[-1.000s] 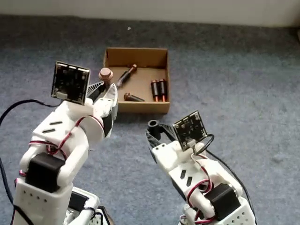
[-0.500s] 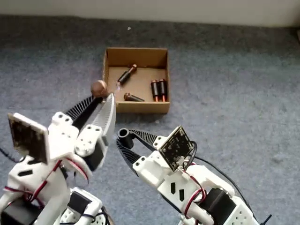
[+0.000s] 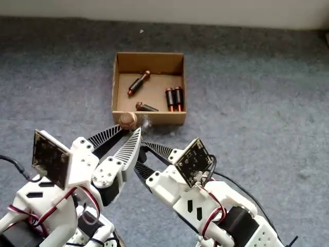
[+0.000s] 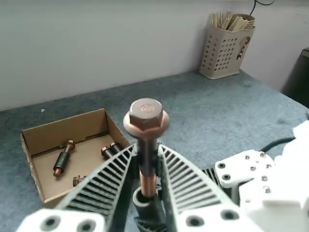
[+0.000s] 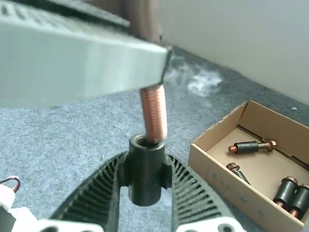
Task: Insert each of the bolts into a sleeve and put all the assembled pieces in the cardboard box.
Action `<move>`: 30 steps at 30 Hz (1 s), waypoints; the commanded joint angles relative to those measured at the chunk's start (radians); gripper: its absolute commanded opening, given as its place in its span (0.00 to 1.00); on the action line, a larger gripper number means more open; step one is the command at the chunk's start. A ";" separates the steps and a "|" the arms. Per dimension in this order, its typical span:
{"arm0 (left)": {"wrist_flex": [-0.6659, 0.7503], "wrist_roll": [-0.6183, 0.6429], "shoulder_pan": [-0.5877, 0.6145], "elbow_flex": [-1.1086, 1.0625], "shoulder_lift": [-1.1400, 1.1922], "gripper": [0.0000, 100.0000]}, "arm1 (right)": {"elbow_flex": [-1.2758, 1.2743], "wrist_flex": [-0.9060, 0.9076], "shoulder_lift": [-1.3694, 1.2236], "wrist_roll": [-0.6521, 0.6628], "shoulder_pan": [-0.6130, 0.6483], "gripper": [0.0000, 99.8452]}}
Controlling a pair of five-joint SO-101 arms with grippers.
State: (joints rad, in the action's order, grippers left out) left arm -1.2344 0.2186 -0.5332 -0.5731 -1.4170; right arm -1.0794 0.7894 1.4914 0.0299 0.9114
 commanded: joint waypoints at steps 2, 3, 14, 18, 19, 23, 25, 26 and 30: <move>-0.055 0.003 -0.016 0.071 0.002 0.01 | 0.053 -0.028 0.016 -0.009 -0.025 0.00; -0.057 0.003 -0.016 0.068 0.002 0.01 | 0.053 -0.028 0.016 -0.009 -0.024 0.00; -0.077 0.000 -0.016 0.025 0.005 0.01 | 0.054 -0.028 0.031 -0.008 0.062 0.00; -0.063 0.000 -0.016 0.025 0.002 0.01 | 0.053 -0.028 0.110 -0.002 0.079 0.00; -0.063 0.000 -0.016 0.022 0.002 0.01 | 0.053 -0.028 0.124 -0.002 0.079 0.00; -0.071 0.000 -0.016 0.021 0.002 0.01 | 0.048 -0.028 0.145 0.000 0.073 0.00; -0.071 -0.018 -0.016 0.021 0.002 0.01 | 0.048 -0.028 0.143 0.000 0.073 0.00; -0.072 -0.028 -0.016 0.019 0.002 0.01 | 0.053 -0.028 0.142 0.000 0.073 0.00; -0.137 -0.068 -0.016 0.019 0.004 0.03 | 0.053 -0.028 0.145 0.000 0.073 0.00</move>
State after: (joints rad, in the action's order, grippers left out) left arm -1.3188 0.1987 -0.5470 -0.5531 -1.4185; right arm -1.0810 0.7894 1.6080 0.0299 0.9712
